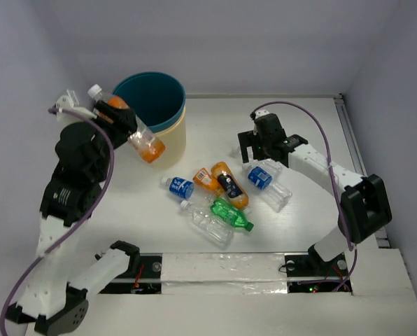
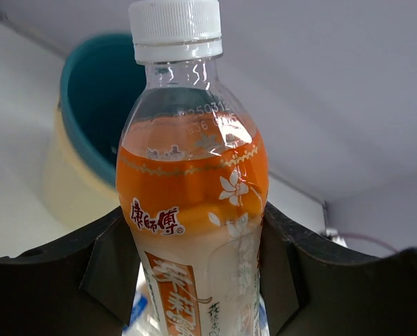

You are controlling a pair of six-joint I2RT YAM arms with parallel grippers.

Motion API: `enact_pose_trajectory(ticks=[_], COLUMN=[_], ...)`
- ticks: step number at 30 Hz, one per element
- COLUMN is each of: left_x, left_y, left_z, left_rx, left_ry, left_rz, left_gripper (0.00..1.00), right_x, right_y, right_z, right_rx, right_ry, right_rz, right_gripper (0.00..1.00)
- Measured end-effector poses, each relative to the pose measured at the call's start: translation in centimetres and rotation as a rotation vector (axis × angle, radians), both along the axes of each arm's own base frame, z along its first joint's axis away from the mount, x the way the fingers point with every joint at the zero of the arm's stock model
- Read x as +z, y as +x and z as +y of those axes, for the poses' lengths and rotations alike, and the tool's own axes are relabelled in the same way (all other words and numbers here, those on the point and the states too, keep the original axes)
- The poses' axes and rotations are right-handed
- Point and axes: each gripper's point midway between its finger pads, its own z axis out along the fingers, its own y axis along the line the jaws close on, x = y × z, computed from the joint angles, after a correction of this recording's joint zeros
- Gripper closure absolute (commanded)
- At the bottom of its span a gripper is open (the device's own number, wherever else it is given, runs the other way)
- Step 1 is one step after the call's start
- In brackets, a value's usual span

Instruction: Put the plastic bottles in the bin

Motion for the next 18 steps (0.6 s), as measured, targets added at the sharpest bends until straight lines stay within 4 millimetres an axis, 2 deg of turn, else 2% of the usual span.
enact_pose_trajectory(ticks=[6,8,12,18], left_x=[5.3,5.7,5.6,5.7], left_y=[7.5,10.0,13.7,17.2], left_z=[-0.4,-0.7,-0.5,1.3], left_rx=[0.093,0.12,0.171,0.256], left_ry=[0.113,0.151,0.228,0.274], left_rz=[-0.061,-0.059,-0.033,-0.026], left_gripper=[0.61,0.61,0.61,0.61], right_x=[-1.7,-2.6,-4.0,-5.7], right_y=[1.8,2.1,2.5,3.3], right_z=[-1.1,-1.5,-1.8,-1.8], right_rx=[-0.009,-0.005,0.015,0.057], right_ry=[-0.114,-0.151,-0.213,-0.276], right_rz=[0.06,0.089,0.147,0.199], right_gripper=[0.0,0.0,0.0,0.0])
